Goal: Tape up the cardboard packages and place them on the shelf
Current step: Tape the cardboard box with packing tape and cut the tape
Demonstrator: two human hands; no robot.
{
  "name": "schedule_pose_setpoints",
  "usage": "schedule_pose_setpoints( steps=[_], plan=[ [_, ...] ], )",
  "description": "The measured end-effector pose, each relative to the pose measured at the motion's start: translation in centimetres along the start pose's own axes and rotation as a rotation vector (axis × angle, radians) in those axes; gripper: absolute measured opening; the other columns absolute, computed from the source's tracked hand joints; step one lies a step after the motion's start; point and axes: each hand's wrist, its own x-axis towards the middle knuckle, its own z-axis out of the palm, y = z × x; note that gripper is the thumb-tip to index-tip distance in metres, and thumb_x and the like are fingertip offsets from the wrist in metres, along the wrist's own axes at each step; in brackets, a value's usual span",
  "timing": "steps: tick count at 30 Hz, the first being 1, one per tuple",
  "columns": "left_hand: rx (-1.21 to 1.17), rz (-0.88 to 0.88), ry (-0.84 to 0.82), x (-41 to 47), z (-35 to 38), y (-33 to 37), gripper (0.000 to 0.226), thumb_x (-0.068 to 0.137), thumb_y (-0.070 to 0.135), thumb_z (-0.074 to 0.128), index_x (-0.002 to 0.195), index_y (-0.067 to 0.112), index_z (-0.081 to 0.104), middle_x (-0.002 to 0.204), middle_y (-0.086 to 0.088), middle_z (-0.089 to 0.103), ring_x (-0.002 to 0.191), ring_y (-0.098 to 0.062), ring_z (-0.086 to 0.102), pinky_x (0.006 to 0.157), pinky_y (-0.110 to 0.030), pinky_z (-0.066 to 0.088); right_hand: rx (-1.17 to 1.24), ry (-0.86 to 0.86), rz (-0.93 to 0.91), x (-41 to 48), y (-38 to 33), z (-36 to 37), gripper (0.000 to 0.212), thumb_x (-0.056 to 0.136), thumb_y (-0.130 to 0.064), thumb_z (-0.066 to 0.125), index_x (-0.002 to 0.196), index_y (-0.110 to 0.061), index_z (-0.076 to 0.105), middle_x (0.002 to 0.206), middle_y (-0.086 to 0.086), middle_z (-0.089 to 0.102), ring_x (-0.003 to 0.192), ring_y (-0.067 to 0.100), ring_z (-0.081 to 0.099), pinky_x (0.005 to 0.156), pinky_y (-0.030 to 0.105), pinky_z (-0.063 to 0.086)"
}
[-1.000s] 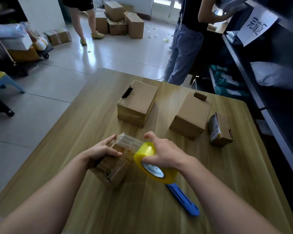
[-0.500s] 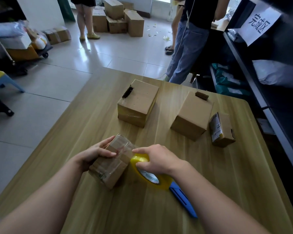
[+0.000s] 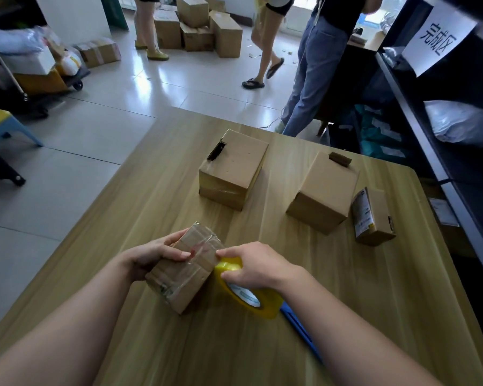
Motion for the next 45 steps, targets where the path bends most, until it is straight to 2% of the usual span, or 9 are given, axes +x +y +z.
schedule_pose_setpoints(
  steps=[5, 8, 11, 13, 17, 22, 28, 37, 45],
  plan=[
    [0.012, -0.008, 0.032, -1.0, 0.4, 0.6, 0.128, 0.036, 0.027, 0.098, 0.146, 0.037, 0.033, 0.134, -0.016, 0.055, 0.107, -0.039, 0.064, 0.071, -0.043, 0.058, -0.023, 0.033, 0.006, 0.3, -0.1, 0.9, 0.055, 0.092, -0.048, 0.056, 0.144, -0.045, 0.041, 0.141, 0.001, 0.053, 0.126, 0.025, 0.050, 0.102, 0.038, 0.045],
    [0.248, -0.024, 0.183, -2.1, 1.4, 2.1, 0.123, 0.053, 0.029, 0.093, 0.149, 0.045, 0.018, 0.156, -0.007, 0.024, 0.129, -0.034, 0.045, 0.084, -0.041, 0.055, -0.048, 0.052, -0.001, 0.5, -0.6, 1.2, 0.054, 0.092, -0.047, 0.056, 0.144, -0.043, 0.041, 0.139, 0.002, 0.054, 0.125, 0.026, 0.051, 0.101, 0.038, 0.045],
    [0.958, -0.013, 0.413, -2.3, 4.3, 3.4, 0.101, 0.086, 0.037, 0.068, 0.153, 0.034, -0.007, 0.161, -0.002, -0.012, 0.149, -0.027, 0.000, 0.117, -0.052, 0.018, -0.036, 0.062, 0.006, 0.7, -1.0, 1.4, 0.054, 0.092, -0.046, 0.056, 0.144, -0.042, 0.042, 0.137, 0.002, 0.056, 0.123, 0.026, 0.052, 0.099, 0.037, 0.046],
    [1.361, 0.126, 0.464, -1.3, 6.8, 2.4, 0.086, 0.096, 0.048, 0.046, 0.153, 0.024, -0.014, 0.157, 0.001, -0.027, 0.145, -0.016, -0.023, 0.117, -0.053, -0.012, -0.038, 0.078, 0.004, 0.6, -1.1, 1.4, 0.054, 0.092, -0.044, 0.055, 0.144, -0.041, 0.043, 0.137, 0.002, 0.057, 0.123, 0.026, 0.054, 0.099, 0.037, 0.046],
    [1.574, 0.192, 0.529, 0.2, 7.5, -0.6, 0.067, 0.098, 0.057, 0.011, 0.151, 0.025, -0.015, 0.153, 0.008, -0.031, 0.139, -0.011, -0.033, 0.115, -0.047, -0.022, -0.024, 0.084, -0.007, 0.7, -1.4, 1.7, 0.055, 0.092, -0.044, 0.055, 0.145, -0.041, 0.042, 0.138, 0.003, 0.057, 0.123, 0.027, 0.054, 0.099, 0.038, 0.046],
    [1.634, 0.166, 0.453, -0.4, 6.1, 0.2, 0.082, 0.087, 0.057, 0.022, 0.151, 0.025, -0.017, 0.155, 0.002, -0.031, 0.138, -0.011, -0.034, 0.116, -0.046, -0.019, 0.001, 0.105, -0.001, 0.9, -1.6, 2.0, 0.065, 0.087, -0.045, 0.060, 0.148, -0.039, 0.036, 0.138, 0.003, 0.056, 0.124, 0.027, 0.053, 0.100, 0.038, 0.047],
    [1.758, 0.090, 0.446, -0.2, 6.3, -0.1, 0.118, 0.071, 0.073, 0.054, 0.142, 0.031, -0.032, 0.144, 0.003, -0.046, 0.135, -0.023, -0.041, 0.108, -0.069, -0.014, 0.031, 0.192, 0.030, 0.1, -0.7, 2.8, 0.088, 0.077, -0.043, 0.067, 0.151, -0.033, 0.022, 0.136, 0.004, 0.054, 0.120, 0.029, 0.054, 0.096, 0.037, 0.046],
    [1.519, 0.149, 0.607, -0.1, 6.2, 0.8, 0.095, 0.082, 0.041, 0.061, 0.147, 0.052, -0.008, 0.158, 0.009, -0.024, 0.147, -0.031, -0.003, 0.108, -0.056, 0.025, 0.181, 0.488, -0.057, -1.2, -0.4, 2.7, 0.057, 0.079, -0.046, 0.072, 0.123, -0.024, 0.042, 0.111, 0.002, 0.058, 0.101, 0.025, 0.059, 0.081, 0.033, 0.044],
    [1.028, 0.201, 0.447, -1.1, 3.9, 2.3, 0.089, 0.073, 0.034, 0.075, 0.139, 0.061, 0.020, 0.161, 0.012, -0.006, 0.146, -0.027, 0.002, 0.113, -0.061, 0.020, 0.096, 0.461, -0.109, -1.3, -1.1, -0.3, 0.067, 0.084, -0.057, 0.066, 0.142, -0.041, 0.037, 0.122, 0.000, 0.059, 0.110, 0.020, 0.056, 0.086, 0.030, 0.044]
  ],
)
